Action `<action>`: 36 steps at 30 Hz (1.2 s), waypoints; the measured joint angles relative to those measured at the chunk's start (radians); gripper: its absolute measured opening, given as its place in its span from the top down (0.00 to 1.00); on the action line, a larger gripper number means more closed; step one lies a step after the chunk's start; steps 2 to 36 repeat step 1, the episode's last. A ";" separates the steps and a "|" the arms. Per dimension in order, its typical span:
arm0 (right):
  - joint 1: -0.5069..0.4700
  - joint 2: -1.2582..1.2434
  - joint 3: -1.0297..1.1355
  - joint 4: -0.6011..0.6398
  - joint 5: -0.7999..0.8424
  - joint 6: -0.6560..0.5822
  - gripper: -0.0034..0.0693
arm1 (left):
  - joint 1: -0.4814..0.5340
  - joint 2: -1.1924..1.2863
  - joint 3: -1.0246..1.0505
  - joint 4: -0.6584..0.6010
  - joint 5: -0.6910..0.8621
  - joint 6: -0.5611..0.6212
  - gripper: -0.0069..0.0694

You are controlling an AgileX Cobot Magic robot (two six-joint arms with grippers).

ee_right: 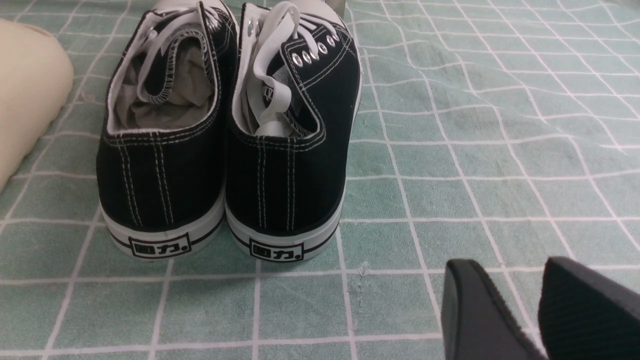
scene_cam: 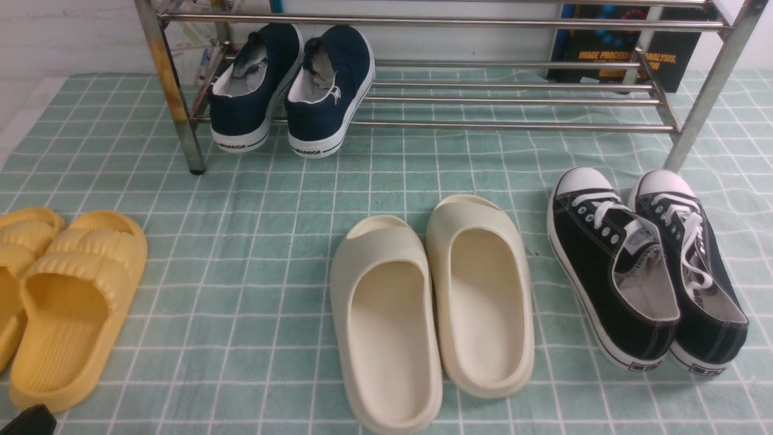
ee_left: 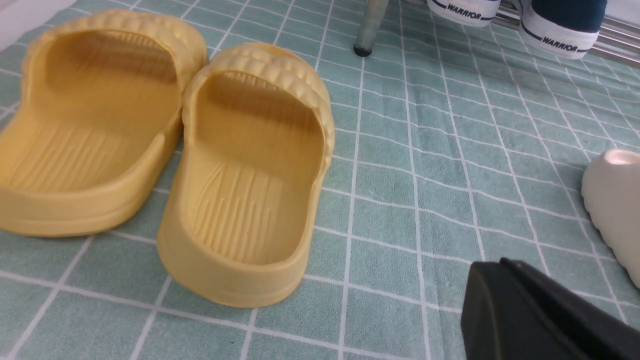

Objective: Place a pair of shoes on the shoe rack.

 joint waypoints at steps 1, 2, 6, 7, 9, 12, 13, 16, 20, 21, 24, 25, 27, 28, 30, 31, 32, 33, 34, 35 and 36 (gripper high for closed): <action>0.000 0.000 0.000 0.000 0.000 0.000 0.62 | 0.000 0.000 0.000 0.000 0.000 0.000 0.93; 0.000 0.000 0.000 0.000 0.000 0.000 0.62 | 0.000 0.000 0.000 0.000 0.000 0.000 0.93; 0.000 0.000 0.000 0.000 0.000 0.000 0.62 | 0.000 0.000 0.000 0.000 0.000 0.000 0.93; 0.000 0.000 0.000 0.000 0.000 0.000 0.62 | 0.000 0.000 0.000 0.000 0.000 0.000 0.93; 0.000 0.000 0.000 0.000 0.000 0.000 0.62 | 0.000 0.000 0.000 0.000 0.000 0.000 0.93; 0.000 0.000 0.000 0.000 0.000 0.000 0.62 | 0.000 0.000 0.000 0.000 0.000 0.000 0.93; 0.000 0.000 0.000 0.000 0.000 0.000 0.62 | 0.000 0.000 0.000 0.000 0.000 0.000 0.93; 0.000 0.000 0.000 0.000 0.000 0.000 0.62 | 0.000 0.000 0.000 0.000 0.000 0.000 0.93; 0.000 0.000 0.000 0.000 0.000 0.000 0.62 | 0.000 0.000 0.000 0.000 0.000 0.000 0.93; 0.000 0.000 0.000 0.000 0.000 0.000 0.62 | 0.000 0.000 0.000 0.000 0.000 0.000 0.93; 0.000 0.000 0.000 0.000 0.000 0.000 0.62 | 0.000 0.000 0.000 0.000 0.000 0.000 0.93; 0.000 0.000 0.000 0.000 0.000 0.000 0.62 | 0.000 0.000 0.000 0.000 0.000 0.000 0.93; 0.000 0.000 0.000 0.000 0.000 0.000 0.62 | 0.000 0.000 0.000 0.000 0.000 0.000 0.93; 0.000 0.000 0.000 0.000 0.000 0.000 0.62 | 0.000 0.000 0.000 0.000 0.000 0.000 0.93; 0.000 0.000 0.000 0.000 0.000 0.000 0.62 | 0.000 0.000 0.000 0.000 0.000 0.000 0.93; 0.000 0.000 0.000 0.000 0.000 0.000 0.62 | 0.000 0.000 0.000 0.000 0.000 0.000 0.93; 0.000 0.000 0.000 0.000 0.000 0.000 0.62 | 0.000 0.000 0.000 0.000 0.000 0.000 0.93; 0.000 0.000 0.000 0.000 0.000 0.000 0.62 | 0.000 0.000 0.000 0.000 0.000 0.000 0.93; 0.000 0.000 0.000 0.000 0.000 0.000 0.62 | 0.000 0.000 0.000 0.000 0.000 0.000 0.93; 0.000 0.000 0.000 0.000 0.000 0.000 0.62 | 0.000 0.000 0.000 0.000 0.000 0.000 0.93; 0.000 0.000 0.000 0.000 0.000 0.000 0.62 | 0.000 0.000 0.000 0.000 0.000 0.000 0.93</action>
